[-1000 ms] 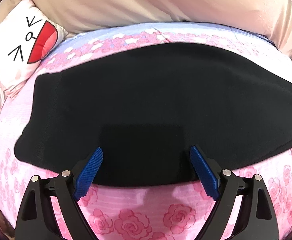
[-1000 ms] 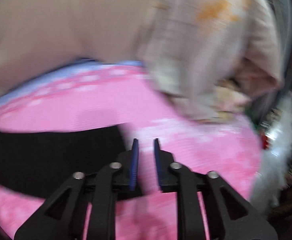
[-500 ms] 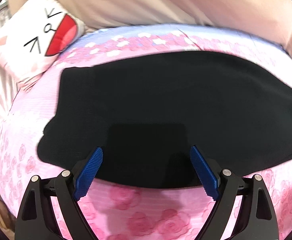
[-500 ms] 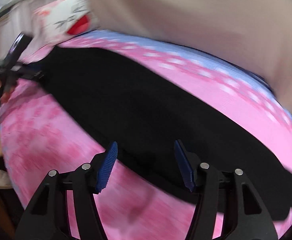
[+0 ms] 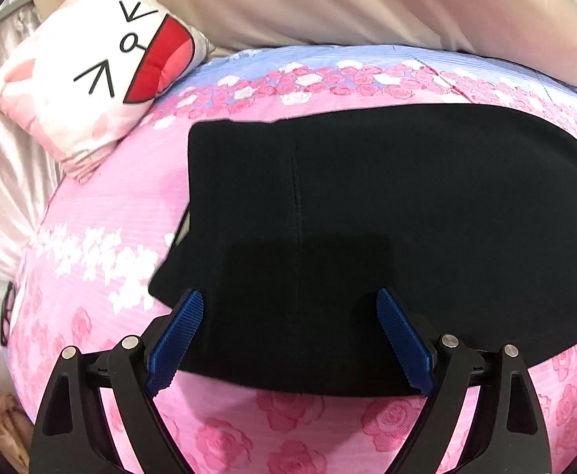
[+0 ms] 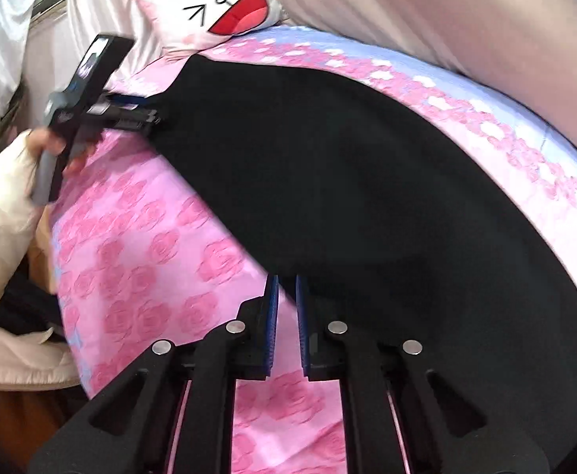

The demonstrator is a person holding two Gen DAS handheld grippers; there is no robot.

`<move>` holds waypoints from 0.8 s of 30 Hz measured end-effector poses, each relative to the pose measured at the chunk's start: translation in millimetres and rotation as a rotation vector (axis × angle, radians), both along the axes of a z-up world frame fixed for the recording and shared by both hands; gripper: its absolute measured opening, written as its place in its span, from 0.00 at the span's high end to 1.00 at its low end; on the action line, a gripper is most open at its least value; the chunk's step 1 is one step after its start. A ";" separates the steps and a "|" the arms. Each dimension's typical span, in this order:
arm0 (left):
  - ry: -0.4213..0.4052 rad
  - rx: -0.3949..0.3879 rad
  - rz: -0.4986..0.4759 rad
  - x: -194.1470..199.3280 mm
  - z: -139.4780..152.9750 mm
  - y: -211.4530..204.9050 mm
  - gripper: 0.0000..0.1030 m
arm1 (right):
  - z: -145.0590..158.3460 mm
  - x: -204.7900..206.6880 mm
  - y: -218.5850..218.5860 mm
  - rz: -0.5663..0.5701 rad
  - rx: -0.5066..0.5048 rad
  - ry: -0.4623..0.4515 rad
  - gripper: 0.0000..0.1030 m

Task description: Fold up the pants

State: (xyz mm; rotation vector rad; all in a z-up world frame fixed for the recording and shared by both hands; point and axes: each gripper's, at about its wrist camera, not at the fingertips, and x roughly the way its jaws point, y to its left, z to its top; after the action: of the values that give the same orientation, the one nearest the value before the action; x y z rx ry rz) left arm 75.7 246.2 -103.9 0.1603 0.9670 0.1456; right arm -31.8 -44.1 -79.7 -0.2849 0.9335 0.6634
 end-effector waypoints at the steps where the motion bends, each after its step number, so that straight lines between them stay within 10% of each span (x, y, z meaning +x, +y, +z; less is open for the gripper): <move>1: -0.002 0.016 -0.008 1.7 -0.1 -1.7 0.15 | 1.3 -3.2 1.0 -0.005 -0.005 -0.023 0.87; 4: -0.005 0.060 -0.006 6.0 -3.3 -3.1 0.14 | 8.6 -8.2 16.1 0.012 -0.064 -0.105 0.79; 6: -0.002 0.042 0.003 9.0 -4.1 3.1 0.08 | 7.5 -6.7 25.7 0.036 -0.092 -0.135 0.36; 7: 0.002 0.032 0.007 9.6 -4.0 5.9 0.07 | 3.8 -4.9 29.7 0.051 -0.111 -0.148 0.34; 12: -0.003 0.017 0.015 9.8 -4.9 11.4 0.05 | -11.4 19.0 33.8 -0.004 -0.097 -0.050 0.75; 17: 0.002 0.009 0.032 14.1 -7.1 14.9 0.05 | -7.6 10.3 45.3 0.058 -0.006 0.056 0.85; 22: -0.031 0.071 0.055 5.0 9.9 3.4 0.07 | 19.6 3.0 -14.3 -0.121 0.161 -0.035 0.76; 24: -0.067 0.069 0.033 -5.6 23.4 -6.8 0.07 | 39.4 -0.6 -61.4 -0.258 0.166 -0.128 0.47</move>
State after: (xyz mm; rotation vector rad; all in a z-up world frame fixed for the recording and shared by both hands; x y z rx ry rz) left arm 70.0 239.5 -80.6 0.2015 0.8985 0.2139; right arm -32.4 -105.5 -40.2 -0.0566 0.7717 0.4750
